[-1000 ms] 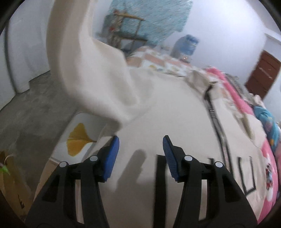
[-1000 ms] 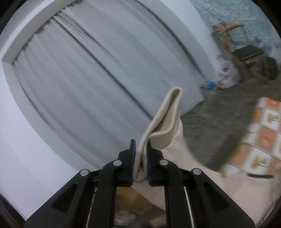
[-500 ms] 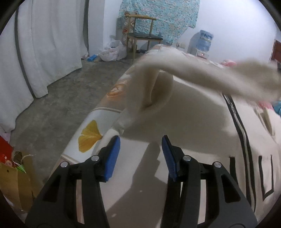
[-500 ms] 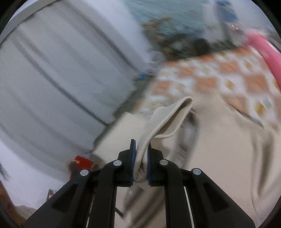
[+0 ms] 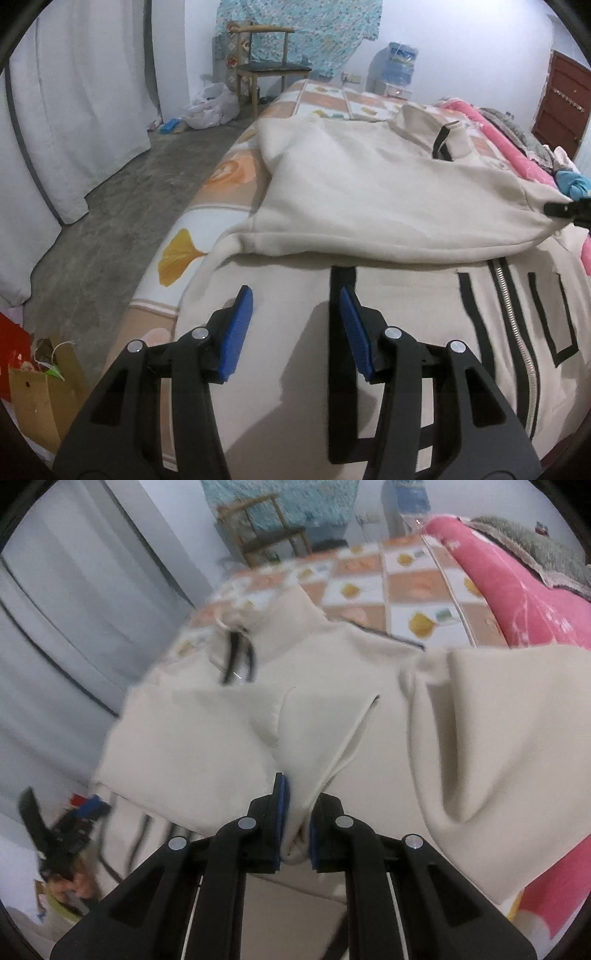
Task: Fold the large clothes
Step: 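Lay the sleeve across the jacket front and open the right gripper, then move both open grippers over the folded jacket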
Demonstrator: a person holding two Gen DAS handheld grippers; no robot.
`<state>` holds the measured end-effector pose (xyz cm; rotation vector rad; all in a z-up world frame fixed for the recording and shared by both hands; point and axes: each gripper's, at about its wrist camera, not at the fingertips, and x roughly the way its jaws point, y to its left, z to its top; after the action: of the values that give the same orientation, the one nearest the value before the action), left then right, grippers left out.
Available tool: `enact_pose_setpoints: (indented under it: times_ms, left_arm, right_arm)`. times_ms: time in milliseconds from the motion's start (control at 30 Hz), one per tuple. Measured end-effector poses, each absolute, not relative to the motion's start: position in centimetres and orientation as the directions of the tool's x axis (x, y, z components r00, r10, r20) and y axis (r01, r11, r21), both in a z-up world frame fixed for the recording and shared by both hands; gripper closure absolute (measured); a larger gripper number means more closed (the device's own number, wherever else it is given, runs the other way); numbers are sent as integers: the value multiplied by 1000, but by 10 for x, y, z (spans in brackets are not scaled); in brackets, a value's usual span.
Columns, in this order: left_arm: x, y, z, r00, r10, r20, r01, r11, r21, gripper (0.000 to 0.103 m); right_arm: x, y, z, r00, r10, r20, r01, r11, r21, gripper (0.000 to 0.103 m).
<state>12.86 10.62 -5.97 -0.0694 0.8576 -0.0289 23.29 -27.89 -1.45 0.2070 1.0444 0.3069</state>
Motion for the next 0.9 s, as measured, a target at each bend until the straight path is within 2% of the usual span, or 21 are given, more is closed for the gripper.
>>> enact_pose_setpoints:
  times_ms: [67,200,300,400,433,467,567,700,733,833,900]
  left_arm:
    - [128,105,-60,657,-50,-752,-6,997,-72,56]
    - [129,104,-57,652,-58,-756,0,997,-76,56]
    - [126,103,-58,653,-67,-755,7,997,-81,56]
    - [125,102,-59,656,-81,-751,16,996,-93,56]
    - [125,102,-59,657,-83,-749,19,995,-94,56]
    - [124,102,-59,658,-84,-748,19,995,-95,56]
    - [123,103,-59,659,-92,-746,21,994,-105,56]
    - [121,106,-60,661,-96,-744,25,994,-106,56]
    - [121,106,-59,662,-97,-743,24,994,-109,56]
    - [122,109,-58,671,-111,-733,17,991,-135,56]
    - [122,111,-58,675,-123,-727,7,987,-161,56]
  right_arm:
    - [237,-285,-33,417,333,-846,-109,942,317,92]
    - [230,-289,-19,466,348,-814,-124,936,329,92]
    - [228,-293,-16,482,304,-822,-117,952,284,92]
    - [235,-304,-40,422,304,-854,-76,951,300,92]
    - [237,-305,-45,418,301,-857,-61,951,304,89]
    - [236,-307,-44,422,293,-858,-51,953,300,81]
    - [229,-309,-32,466,203,-861,-11,975,223,67]
    - [214,-296,-5,564,45,-825,3,998,56,65]
    - [211,-291,-1,578,52,-815,-17,999,52,65]
    - [208,-267,0,586,142,-798,-129,988,82,55]
    - [211,-252,-11,558,191,-808,-184,977,104,55]
